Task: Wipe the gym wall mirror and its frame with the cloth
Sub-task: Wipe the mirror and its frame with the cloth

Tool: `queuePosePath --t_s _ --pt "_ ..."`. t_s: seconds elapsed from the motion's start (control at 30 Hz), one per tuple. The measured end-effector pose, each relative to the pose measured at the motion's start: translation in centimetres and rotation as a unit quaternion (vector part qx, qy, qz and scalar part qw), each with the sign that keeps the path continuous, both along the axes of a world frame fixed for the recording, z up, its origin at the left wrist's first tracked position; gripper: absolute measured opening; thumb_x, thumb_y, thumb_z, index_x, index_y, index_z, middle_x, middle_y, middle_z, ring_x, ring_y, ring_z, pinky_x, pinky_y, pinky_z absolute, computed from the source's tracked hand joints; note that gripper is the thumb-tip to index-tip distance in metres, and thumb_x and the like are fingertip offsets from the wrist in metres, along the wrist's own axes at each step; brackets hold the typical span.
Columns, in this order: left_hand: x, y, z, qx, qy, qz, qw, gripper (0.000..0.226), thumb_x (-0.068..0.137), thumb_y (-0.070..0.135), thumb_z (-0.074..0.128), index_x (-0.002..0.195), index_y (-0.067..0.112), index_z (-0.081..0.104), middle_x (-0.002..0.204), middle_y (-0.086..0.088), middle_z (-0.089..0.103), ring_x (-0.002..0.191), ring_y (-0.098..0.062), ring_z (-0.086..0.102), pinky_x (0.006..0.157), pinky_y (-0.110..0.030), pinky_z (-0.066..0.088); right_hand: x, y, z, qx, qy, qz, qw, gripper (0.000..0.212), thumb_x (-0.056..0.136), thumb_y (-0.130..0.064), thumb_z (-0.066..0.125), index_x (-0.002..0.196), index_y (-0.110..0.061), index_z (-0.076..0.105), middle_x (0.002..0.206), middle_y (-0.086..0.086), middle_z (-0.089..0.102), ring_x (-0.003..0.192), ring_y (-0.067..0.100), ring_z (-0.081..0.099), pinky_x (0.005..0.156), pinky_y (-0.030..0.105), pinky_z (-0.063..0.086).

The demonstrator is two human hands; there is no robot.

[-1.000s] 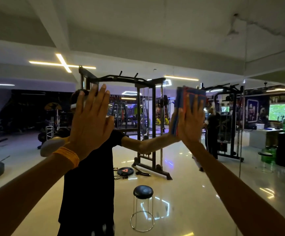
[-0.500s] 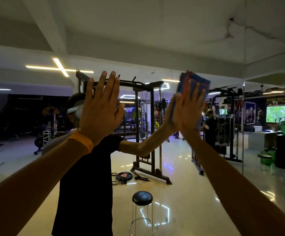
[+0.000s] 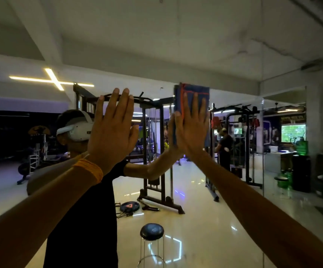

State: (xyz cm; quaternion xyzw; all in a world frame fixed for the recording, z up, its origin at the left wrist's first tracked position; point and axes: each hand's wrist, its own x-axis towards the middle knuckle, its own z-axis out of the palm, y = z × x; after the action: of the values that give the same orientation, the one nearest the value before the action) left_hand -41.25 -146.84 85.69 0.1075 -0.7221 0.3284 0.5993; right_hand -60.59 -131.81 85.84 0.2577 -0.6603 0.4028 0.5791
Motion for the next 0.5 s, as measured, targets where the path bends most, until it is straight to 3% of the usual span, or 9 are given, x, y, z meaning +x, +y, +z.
queuePosePath --t_s 0.1,0.17,0.23,0.3,0.37,0.4,0.5 --pt "-0.1 -0.1 0.1 0.005 -0.005 -0.002 1.0 0.078 0.103 0.053 0.021 0.162 0.004 0.019 0.171 -0.02 0.012 0.159 -0.037 0.005 0.127 -0.057 0.0 1.4 -0.8 -3.2 0.16 0.106 0.035 0.981 0.064 0.107 -0.057 0.021 0.163 -0.027 0.014 0.171 0.005 0.007 0.16 0.032 0.005 0.128 0.055 0.003" --pt "0.0 -0.1 0.2 0.003 -0.007 -0.002 1.0 0.078 0.102 0.054 0.022 0.162 0.004 0.021 0.17 -0.02 0.015 0.158 -0.037 0.009 0.127 -0.054 -0.005 0.2 0.8 -2.0 0.197 0.147 0.034 0.969 0.065 0.107 -0.059 0.016 0.163 -0.027 0.016 0.172 0.008 0.011 0.16 0.032 0.005 0.127 0.058 0.006" --pt "0.1 -0.1 0.4 0.003 -0.004 -0.004 1.0 0.077 0.101 0.054 0.024 0.16 0.004 0.026 0.169 -0.02 0.021 0.157 -0.038 0.013 0.127 -0.054 -0.003 -2.3 3.1 0.5 0.168 0.113 0.012 0.979 0.067 0.107 -0.062 0.009 0.164 -0.027 0.014 0.172 0.01 0.012 0.16 0.032 0.005 0.126 0.061 0.011" --pt "0.2 0.1 0.8 -0.001 0.002 -0.006 1.0 0.076 0.1 0.052 0.027 0.157 0.002 0.032 0.167 -0.021 0.025 0.157 -0.038 0.015 0.126 -0.056 0.004 -3.8 5.1 3.0 0.064 -0.005 0.018 0.998 0.074 0.104 -0.067 0.003 0.165 -0.027 0.011 0.173 0.009 0.01 0.16 0.031 0.005 0.125 0.063 0.014" --pt "0.1 0.4 1.7 0.0 0.011 -0.02 1.0 0.074 0.1 0.05 0.03 0.156 0.002 0.034 0.168 -0.021 0.024 0.157 -0.038 0.016 0.126 -0.056 0.008 -3.2 4.6 3.7 -0.001 -0.09 0.031 0.995 0.07 0.106 -0.063 0.008 0.166 -0.026 0.006 0.173 0.008 0.006 0.159 0.032 0.003 0.125 0.065 0.01" --pt "-0.2 0.7 2.3 0.003 0.014 -0.031 0.999 0.073 0.101 0.049 0.03 0.157 0.002 0.033 0.168 -0.021 0.024 0.157 -0.038 0.016 0.126 -0.055 0.008 -2.0 3.6 3.1 0.006 -0.075 0.021 0.997 0.067 0.107 -0.059 0.013 0.166 -0.028 0.005 0.174 0.007 0.005 0.159 0.033 0.002 0.125 0.065 0.008" --pt "-1.1 1.6 4.3 0.015 0.013 -0.049 0.999 0.075 0.101 0.05 0.029 0.159 0.001 0.03 0.168 -0.021 0.022 0.157 -0.038 0.015 0.128 -0.05 0.001 -0.5 0.9 -0.7 0.129 0.088 0.005 0.988 0.064 0.107 -0.059 0.014 0.165 -0.031 0.005 0.173 0.004 0.001 0.16 0.032 0.002 0.128 0.057 0.005"
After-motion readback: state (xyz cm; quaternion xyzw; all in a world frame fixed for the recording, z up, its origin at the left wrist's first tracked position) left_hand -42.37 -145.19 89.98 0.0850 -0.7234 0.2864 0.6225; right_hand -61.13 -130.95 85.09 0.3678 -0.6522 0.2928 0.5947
